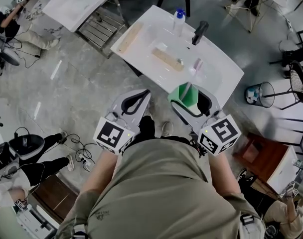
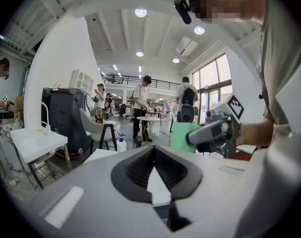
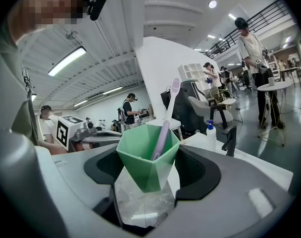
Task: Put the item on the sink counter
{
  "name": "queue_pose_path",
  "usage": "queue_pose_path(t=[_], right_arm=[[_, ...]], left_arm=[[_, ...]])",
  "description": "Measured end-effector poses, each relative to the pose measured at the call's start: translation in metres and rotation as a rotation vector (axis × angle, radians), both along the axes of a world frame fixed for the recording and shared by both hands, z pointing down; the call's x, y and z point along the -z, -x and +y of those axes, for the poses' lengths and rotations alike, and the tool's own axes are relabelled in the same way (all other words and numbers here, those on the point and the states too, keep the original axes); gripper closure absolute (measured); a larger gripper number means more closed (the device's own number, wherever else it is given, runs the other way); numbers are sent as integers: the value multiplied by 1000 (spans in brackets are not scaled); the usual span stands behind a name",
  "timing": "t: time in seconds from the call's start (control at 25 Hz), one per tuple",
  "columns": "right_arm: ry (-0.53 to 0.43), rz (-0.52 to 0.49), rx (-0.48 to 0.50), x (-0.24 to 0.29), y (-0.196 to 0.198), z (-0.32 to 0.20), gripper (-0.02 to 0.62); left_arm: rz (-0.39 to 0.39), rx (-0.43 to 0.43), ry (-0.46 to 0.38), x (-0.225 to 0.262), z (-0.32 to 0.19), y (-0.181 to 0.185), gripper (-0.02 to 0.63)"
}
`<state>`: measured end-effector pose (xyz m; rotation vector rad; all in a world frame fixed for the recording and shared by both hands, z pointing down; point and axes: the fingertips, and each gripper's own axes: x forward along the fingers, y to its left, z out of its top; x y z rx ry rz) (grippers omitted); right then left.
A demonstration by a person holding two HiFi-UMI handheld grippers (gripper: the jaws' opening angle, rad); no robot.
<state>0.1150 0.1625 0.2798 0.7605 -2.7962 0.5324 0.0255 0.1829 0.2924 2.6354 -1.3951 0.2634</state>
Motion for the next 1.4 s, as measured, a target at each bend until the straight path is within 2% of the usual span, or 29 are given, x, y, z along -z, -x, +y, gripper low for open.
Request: queue_pose_path(t=[0.28,0.6,1.4], right_arm=[[16,10,-31,-9,31,-33,282],[36,36,-70,-17,52,-73,282],[74,52,-153,-42,113,-160,282]], left_arm=[[3,-33,13,-8,-34,32,600],[22,-66,53,-17,-77,56,600],[42,-159,75,-41,-170,114,600]])
